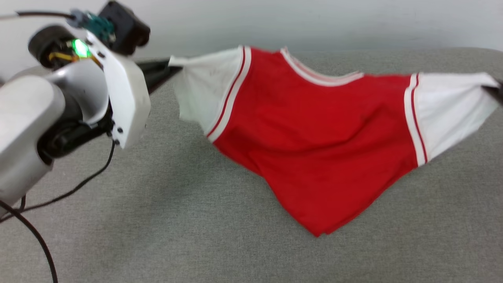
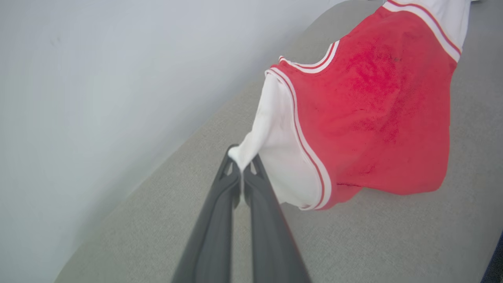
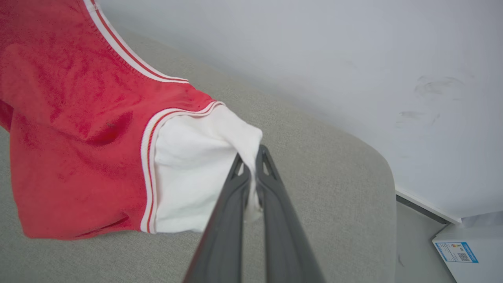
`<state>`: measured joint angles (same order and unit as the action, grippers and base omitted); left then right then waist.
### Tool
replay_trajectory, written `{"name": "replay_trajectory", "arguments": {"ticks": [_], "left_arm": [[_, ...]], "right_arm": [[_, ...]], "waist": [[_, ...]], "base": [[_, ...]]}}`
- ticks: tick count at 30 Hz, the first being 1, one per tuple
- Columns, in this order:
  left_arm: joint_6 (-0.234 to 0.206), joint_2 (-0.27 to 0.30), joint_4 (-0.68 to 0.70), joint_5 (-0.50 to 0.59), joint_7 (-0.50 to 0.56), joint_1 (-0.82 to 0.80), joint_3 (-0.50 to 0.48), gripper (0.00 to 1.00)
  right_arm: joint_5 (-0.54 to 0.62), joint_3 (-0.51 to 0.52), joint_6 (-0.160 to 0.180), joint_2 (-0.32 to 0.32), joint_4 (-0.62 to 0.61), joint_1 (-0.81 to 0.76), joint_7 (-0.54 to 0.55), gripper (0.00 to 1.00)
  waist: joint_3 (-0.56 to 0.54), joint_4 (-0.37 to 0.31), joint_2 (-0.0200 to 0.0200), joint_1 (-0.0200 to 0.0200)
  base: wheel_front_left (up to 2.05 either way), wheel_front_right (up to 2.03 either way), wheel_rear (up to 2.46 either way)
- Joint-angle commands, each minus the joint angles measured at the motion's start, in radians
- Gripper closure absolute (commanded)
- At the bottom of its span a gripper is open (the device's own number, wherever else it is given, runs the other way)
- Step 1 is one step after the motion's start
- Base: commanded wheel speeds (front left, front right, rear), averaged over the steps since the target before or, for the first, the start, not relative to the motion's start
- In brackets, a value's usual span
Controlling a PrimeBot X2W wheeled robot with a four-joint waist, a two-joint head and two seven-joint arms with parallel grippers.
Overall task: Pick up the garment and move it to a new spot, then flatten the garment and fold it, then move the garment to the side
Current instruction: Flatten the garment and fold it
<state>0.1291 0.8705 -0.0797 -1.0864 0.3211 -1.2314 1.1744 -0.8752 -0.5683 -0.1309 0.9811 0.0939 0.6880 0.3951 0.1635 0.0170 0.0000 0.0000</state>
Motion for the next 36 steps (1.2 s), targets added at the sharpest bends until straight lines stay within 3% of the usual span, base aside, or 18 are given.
{"name": "replay_trajectory", "arguments": {"ticks": [1, 7, 14, 22, 36], "left_arm": [[0.000, -0.006, 0.011, 0.006, -0.019, -0.033, -0.016, 1.00], [0.000, -0.033, 0.002, 0.052, -0.069, -0.126, -0.050, 1.00], [-0.005, -0.116, -0.114, 0.121, -0.146, -0.263, -0.101, 1.00], [-0.024, -0.206, -0.307, 0.204, -0.229, -0.435, -0.154, 1.00], [-0.040, -0.292, -0.559, 0.252, -0.379, -0.673, -0.242, 1.00]], "right_arm": [[0.013, 0.020, 0.000, 0.000, -0.014, 0.032, -0.013, 1.00], [0.068, 0.081, 0.000, -0.029, -0.035, 0.130, -0.040, 1.00], [0.207, 0.100, 0.000, -0.115, 0.015, 0.342, -0.037, 1.00], [0.344, 0.018, 0.000, -0.207, 0.158, 0.642, -0.031, 1.00], [0.510, -0.052, 0.000, -0.380, 0.501, 1.111, -0.221, 1.00]], "waist": [[0.001, 0.006, 0.0000, 0.0000], [0.020, 0.020, 0.0000, 0.0000], [0.081, 0.031, 0.0000, 0.0000], [0.197, 0.034, 0.0000, 0.0000], [0.341, 0.033, 0.0000, 0.0000]], "base": [[0.00, 0.00, 0.00], [0.00, 0.00, 0.00], [0.00, 0.00, 0.00], [0.00, 0.00, 0.00], [0.00, 0.00, 0.00]]}}
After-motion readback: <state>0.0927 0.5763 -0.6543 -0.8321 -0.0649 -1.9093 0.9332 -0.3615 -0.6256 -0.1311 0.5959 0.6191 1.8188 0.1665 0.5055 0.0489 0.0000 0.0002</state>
